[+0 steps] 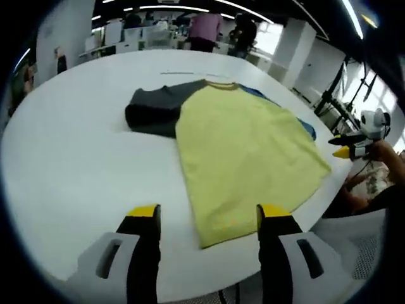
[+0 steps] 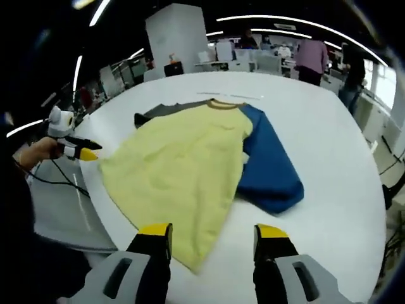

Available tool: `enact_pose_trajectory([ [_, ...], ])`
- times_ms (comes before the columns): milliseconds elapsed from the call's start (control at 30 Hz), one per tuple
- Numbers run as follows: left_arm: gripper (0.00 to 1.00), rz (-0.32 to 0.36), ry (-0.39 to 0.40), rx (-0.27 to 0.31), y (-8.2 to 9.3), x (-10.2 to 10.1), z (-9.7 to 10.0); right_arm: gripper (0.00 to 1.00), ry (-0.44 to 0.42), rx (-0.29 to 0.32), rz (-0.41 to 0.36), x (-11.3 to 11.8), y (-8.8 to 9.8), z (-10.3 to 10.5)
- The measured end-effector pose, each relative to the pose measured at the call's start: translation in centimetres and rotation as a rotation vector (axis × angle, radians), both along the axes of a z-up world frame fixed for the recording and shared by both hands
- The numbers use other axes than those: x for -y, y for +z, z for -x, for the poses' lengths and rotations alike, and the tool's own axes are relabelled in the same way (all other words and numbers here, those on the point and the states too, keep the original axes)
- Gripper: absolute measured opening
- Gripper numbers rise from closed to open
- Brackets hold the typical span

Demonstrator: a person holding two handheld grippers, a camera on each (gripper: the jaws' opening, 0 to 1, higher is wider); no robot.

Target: Fold the garment on the visible template until the final outline fits inside the template.

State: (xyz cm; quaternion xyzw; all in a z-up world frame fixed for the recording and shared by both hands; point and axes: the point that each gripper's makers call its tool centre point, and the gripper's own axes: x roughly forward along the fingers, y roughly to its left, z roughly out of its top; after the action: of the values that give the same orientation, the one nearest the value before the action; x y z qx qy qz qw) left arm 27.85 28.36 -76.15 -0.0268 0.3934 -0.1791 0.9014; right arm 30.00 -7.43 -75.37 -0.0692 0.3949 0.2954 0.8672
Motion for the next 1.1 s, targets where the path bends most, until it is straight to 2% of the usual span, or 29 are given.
enact_pose_trajectory([
  [200,0.75,-0.002,-0.055,0.068,0.9,0.7,-0.3,0.54,0.033,0.052,0.022,0.7,0.4,-1.7],
  [267,0.79,-0.003,-0.076,0.09,1.3,1.0,-0.4,0.55,0.07,0.079,0.052,1.0,0.6,-2.3],
  [467,0.87,0.0,-0.117,0.143,2.1,1.7,-0.9,0.54,0.123,0.111,0.081,1.3,0.9,-3.7],
  [600,0.92,-0.002,-0.141,0.165,2.4,2.1,-1.1,0.52,0.181,0.131,0.137,1.6,0.6,-4.5],
  [733,0.94,-0.005,-0.165,0.182,2.8,2.6,-1.2,0.47,0.224,0.143,0.166,1.6,0.2,-5.7],
  [900,0.93,0.0,-0.167,0.188,2.9,2.7,-1.2,0.37,0.323,0.184,0.248,1.5,-0.4,-6.8],
  [1033,0.91,0.003,-0.162,0.2,3.1,2.7,-1.3,0.34,0.406,0.188,0.33,1.4,-1.2,-7.1],
  [1100,0.91,-0.007,-0.174,0.214,3.3,2.8,-1.3,0.32,0.418,0.188,0.34,1.3,-1.6,-7.3],
])
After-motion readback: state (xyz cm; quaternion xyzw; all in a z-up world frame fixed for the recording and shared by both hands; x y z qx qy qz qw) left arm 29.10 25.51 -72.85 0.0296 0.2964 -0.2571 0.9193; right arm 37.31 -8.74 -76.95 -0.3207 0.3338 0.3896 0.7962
